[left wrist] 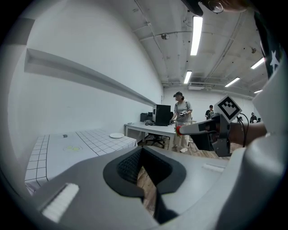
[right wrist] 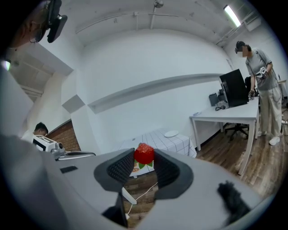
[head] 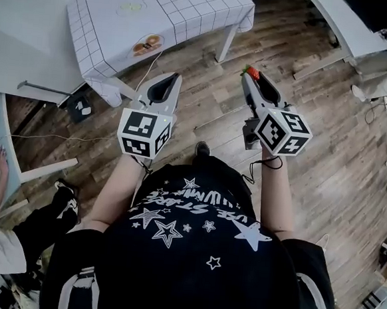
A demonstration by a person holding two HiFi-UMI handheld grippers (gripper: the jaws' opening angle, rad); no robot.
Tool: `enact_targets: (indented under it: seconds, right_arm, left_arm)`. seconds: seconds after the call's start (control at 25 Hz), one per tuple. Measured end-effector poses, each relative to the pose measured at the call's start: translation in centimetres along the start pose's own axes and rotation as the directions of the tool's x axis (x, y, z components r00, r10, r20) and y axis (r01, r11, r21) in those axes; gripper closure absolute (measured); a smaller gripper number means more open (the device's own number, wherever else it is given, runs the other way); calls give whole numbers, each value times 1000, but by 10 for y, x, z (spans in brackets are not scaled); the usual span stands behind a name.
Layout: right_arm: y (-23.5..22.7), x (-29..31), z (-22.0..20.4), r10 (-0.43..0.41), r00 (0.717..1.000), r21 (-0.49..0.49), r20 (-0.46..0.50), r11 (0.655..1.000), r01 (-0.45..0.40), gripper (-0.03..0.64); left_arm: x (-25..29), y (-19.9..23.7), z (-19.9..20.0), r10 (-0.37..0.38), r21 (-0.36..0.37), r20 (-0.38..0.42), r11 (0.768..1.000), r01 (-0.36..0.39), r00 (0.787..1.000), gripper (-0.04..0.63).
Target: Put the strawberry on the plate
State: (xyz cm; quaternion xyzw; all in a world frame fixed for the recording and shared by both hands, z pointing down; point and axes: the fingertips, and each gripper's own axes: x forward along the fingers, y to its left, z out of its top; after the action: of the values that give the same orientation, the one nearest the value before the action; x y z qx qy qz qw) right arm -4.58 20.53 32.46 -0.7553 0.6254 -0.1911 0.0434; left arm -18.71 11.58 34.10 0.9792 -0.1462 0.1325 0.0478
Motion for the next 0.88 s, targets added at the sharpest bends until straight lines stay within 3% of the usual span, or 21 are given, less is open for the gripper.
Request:
enact_targets:
  seconds: [0.44, 0.88]
  right_arm:
    - [-68, 23, 10, 39, 999, 45, -4, 998, -38, 474]
    - [-81, 34, 17, 55, 998, 38, -16, 998, -54, 475]
  left_arm:
    - [68, -17, 7, 28, 16, -45, 999, -27, 999, 586]
    - [73, -11, 19, 66, 27, -23, 997, -66, 998, 586]
